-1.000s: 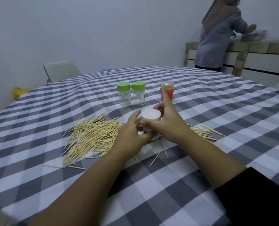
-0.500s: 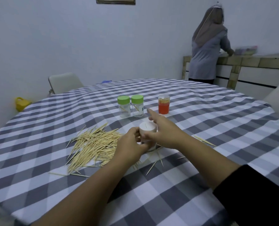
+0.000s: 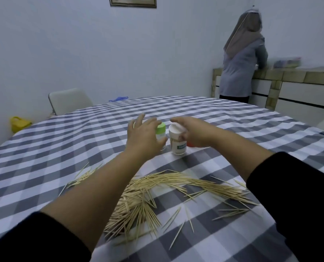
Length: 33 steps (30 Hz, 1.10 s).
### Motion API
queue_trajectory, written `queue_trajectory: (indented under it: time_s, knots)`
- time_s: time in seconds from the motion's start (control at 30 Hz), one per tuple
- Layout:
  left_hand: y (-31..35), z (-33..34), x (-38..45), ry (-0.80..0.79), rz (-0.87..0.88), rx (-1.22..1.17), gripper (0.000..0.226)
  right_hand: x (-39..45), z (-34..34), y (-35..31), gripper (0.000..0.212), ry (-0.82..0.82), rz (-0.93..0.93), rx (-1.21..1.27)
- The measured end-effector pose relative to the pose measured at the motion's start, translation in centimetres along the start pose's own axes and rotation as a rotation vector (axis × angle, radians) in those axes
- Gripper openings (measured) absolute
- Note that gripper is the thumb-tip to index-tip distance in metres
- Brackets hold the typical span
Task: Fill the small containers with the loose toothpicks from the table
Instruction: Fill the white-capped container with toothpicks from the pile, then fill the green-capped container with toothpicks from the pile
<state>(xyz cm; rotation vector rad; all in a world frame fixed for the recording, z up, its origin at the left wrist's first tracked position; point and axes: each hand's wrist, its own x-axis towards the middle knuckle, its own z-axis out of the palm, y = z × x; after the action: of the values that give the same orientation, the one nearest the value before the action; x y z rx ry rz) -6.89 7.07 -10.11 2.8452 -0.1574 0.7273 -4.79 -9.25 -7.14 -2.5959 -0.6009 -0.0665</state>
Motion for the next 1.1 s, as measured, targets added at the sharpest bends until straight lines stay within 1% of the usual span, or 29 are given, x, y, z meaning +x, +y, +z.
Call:
queue_trajectory:
  time_s: [0.1,0.2,0.3,0.43,0.53,0.6,0.67,0.73,0.8,0.83,0.93,0.97,1.03,1.1]
  knots:
    - [-1.1,0.8,2.4,-0.093,0.015,0.250,0.070,2.1,0.2,0.8,0.062,-0.031,-0.020,-0.140]
    - [-1.9,1.5,3.7,-0.153,0.022,0.349,0.074,3.5,0.1,1.4,0.057,-0.041,-0.031,-0.307]
    - [-2.1,2.0,4.0,-0.131,0.040,0.350,0.070,4.3,0.0,1.9,0.053,0.036,-0.059,-0.478]
    - [-1.8,2.0,3.6,-0.095,0.003,0.269,0.065,4.0,0.7,2.8,0.045,0.206,-0.156,-0.543]
    - [-1.7,1.8,3.0,-0.028,-0.016,0.174,0.064,3.4,1.5,3.3,0.047,0.300,-0.217,-0.593]
    - [-1.6,1.4,2.4,0.020,-0.018,0.103,0.065,2.7,1.7,3.0,0.051,0.351,-0.218,-0.552]
    - [-1.3,0.8,1.5,0.060,-0.018,0.007,0.066,1.7,1.6,2.1,0.045,0.396,-0.209,-0.429]
    - [-1.0,0.0,0.0,0.091,-0.011,-0.123,0.069,0.2,1.3,0.8,0.039,0.401,-0.201,-0.268]
    - [-0.7,-0.8,-2.1,0.093,-0.010,-0.298,0.070,-1.7,1.1,-0.7,0.039,0.338,-0.168,-0.075]
    - [-0.5,-1.2,-3.4,0.073,-0.018,-0.384,0.070,-2.7,1.1,-1.5,0.042,0.282,-0.145,0.025]
    - [-0.3,-1.9,-7.1,-0.009,-0.065,-0.588,0.073,-5.7,2.0,-3.1,0.061,0.086,-0.078,0.271]
    - [-0.3,-1.8,-8.1,-0.027,-0.082,-0.629,0.075,-6.5,2.5,-3.5,0.066,0.036,-0.058,0.320]
    - [-0.1,-1.4,-10.0,-0.045,-0.116,-0.669,0.076,-7.8,3.4,-4.0,0.070,-0.016,-0.035,0.335]
    - [0.2,-0.9,-11.5,-0.032,-0.156,-0.698,0.077,-8.7,4.1,-4.4,0.068,-0.037,-0.027,0.294]
